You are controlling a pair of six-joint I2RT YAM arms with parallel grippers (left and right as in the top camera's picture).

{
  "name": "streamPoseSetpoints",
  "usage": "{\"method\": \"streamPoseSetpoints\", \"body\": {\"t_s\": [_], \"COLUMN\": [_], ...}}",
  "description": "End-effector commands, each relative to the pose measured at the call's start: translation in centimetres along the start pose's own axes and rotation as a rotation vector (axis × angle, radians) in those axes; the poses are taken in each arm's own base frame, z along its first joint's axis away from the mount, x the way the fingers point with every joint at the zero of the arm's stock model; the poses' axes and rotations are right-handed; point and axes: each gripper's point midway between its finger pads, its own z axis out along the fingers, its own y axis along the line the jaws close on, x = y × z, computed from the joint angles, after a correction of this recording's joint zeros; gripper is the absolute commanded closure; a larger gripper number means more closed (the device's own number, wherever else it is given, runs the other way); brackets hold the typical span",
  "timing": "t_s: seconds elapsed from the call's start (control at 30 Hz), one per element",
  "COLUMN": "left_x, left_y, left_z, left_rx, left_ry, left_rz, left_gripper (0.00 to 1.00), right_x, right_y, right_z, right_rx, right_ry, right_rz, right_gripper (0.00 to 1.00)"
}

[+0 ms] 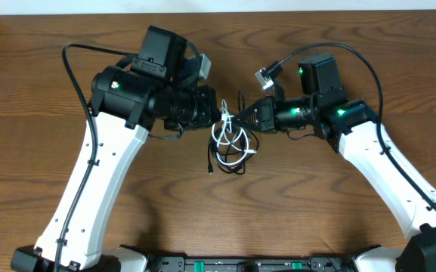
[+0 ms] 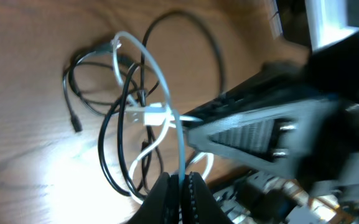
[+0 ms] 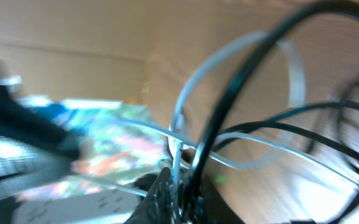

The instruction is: Untangle cables

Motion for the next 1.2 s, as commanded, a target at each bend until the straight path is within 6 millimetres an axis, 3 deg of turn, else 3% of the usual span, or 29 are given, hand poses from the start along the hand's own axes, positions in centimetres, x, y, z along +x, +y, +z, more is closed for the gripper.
{"method": "streamPoseSetpoints", "body": {"t_s": [0.0, 0.07, 0.13, 0.23, 0.27, 0.3, 0.43, 0.6, 0.7, 0.87, 0.9, 0.97, 1.0, 1.17], "left_x": [-0.5, -0.8, -0.9, -0.8, -0.8, -0.8, -1.1, -2.3, -2.5, -1.7, -1.4, -0.9, -0.7, -0.2], "left_y": [-1.9, -2.4, -2.9, -3.7, -4.0, -4.3, -5.1, -6.4, -6.4, -3.3, -2.4, -0.6, 0.1, 2.2], "left_z": [-2.1, -3.1, -4.2, -5.6, -6.1, -6.5, -8.2, -10.1, -10.3, -8.8, -8.5, -7.9, -7.7, -6.5], "left_rx": [0.104, 0.122, 0.134, 0.159, 0.169, 0.177, 0.207, 0.281, 0.281, 0.138, 0.093, 0.007, -0.025, -0.126], "left_ry": [-0.061, -0.111, -0.151, -0.200, -0.218, -0.234, -0.300, -0.381, -0.395, -0.362, -0.352, -0.334, -0.327, -0.285], "left_rz": [-0.009, 0.000, 0.018, 0.037, 0.049, 0.059, 0.026, -0.084, -0.078, -0.155, -0.178, -0.217, -0.230, -0.272], "left_gripper": [0.93, 0.93, 0.93, 0.92, 0.92, 0.92, 0.93, 0.93, 0.93, 0.92, 0.92, 0.92, 0.92, 0.92], "right_x": [-1.6, -1.9, -1.9, -1.9, -1.9, -1.9, -1.8, -1.7, -1.6, -1.5, -1.4, -1.1, -0.9, 0.1], "right_y": [-4.3, -7.3, -9.1, -10.7, -10.9, -11.0, -10.8, -9.0, -8.7, -9.5, -9.9, -10.7, -11.0, -11.5], "right_z": [-0.8, -1.9, -3.0, -4.1, -4.3, -4.4, -4.3, -3.1, -2.9, -3.4, -3.7, -4.1, -4.2, -2.7], "right_rx": [0.253, 0.414, 0.517, 0.605, 0.614, 0.618, 0.599, 0.487, 0.472, 0.527, 0.554, 0.602, 0.620, 0.639], "right_ry": [-0.121, -0.183, -0.220, -0.247, -0.251, -0.253, -0.243, -0.195, -0.182, -0.172, -0.174, -0.174, -0.170, -0.130], "right_rz": [0.032, 0.127, 0.162, 0.183, 0.187, 0.189, 0.195, 0.156, 0.127, 0.070, 0.075, 0.091, 0.094, 0.051], "right_gripper": [0.99, 0.99, 0.83, 0.39, 0.12, 0.01, 0.01, 0.01, 0.01, 0.01, 0.06, 0.25, 0.28, 0.25]}}
